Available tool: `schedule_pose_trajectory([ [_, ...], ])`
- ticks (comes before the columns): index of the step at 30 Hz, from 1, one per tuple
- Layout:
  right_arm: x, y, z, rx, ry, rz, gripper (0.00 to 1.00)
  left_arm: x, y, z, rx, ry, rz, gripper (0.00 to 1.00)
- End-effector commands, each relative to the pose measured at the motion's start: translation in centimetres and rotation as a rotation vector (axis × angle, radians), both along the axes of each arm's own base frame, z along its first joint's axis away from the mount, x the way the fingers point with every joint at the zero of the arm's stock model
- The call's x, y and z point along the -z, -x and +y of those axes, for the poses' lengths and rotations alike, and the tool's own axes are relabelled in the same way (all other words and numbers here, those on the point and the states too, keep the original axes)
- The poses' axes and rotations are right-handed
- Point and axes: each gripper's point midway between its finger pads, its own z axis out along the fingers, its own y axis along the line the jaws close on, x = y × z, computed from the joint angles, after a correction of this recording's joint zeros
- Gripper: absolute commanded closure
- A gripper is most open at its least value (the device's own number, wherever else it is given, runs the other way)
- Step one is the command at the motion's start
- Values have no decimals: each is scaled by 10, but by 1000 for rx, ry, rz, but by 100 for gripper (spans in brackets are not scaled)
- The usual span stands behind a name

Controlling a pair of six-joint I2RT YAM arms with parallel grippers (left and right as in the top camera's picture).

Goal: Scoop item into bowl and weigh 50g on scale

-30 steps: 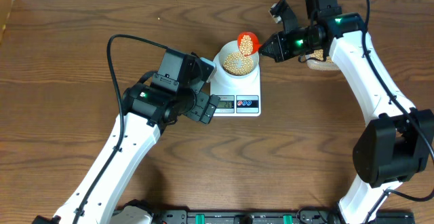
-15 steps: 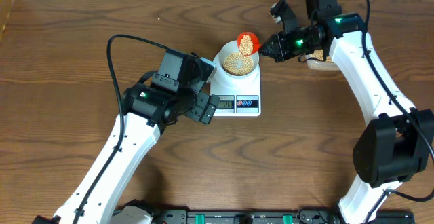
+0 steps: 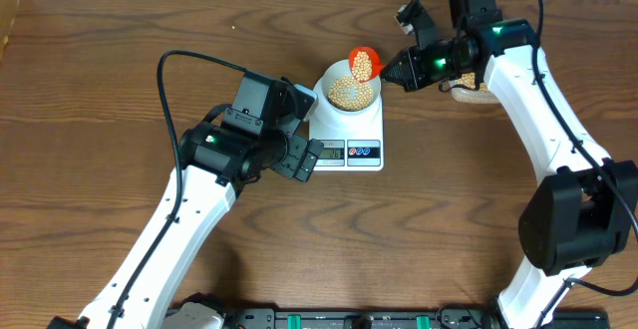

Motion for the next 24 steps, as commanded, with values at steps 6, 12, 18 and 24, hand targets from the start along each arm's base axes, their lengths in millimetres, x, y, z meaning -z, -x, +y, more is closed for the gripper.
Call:
schedule_pose_trajectory([
  [6, -16, 1, 4, -28, -20, -47, 99, 3, 0, 3, -6, -13, 6, 8],
  [12, -16, 1, 4, -28, -21, -47, 99, 3, 0, 3, -6, -13, 6, 8],
  [18, -16, 1, 4, -31, -19, -49, 99, 3, 0, 3, -6, -13, 6, 8],
  [24, -16, 1, 4, -40, -13, -60, 99, 3, 0, 3, -6, -13, 6, 8],
])
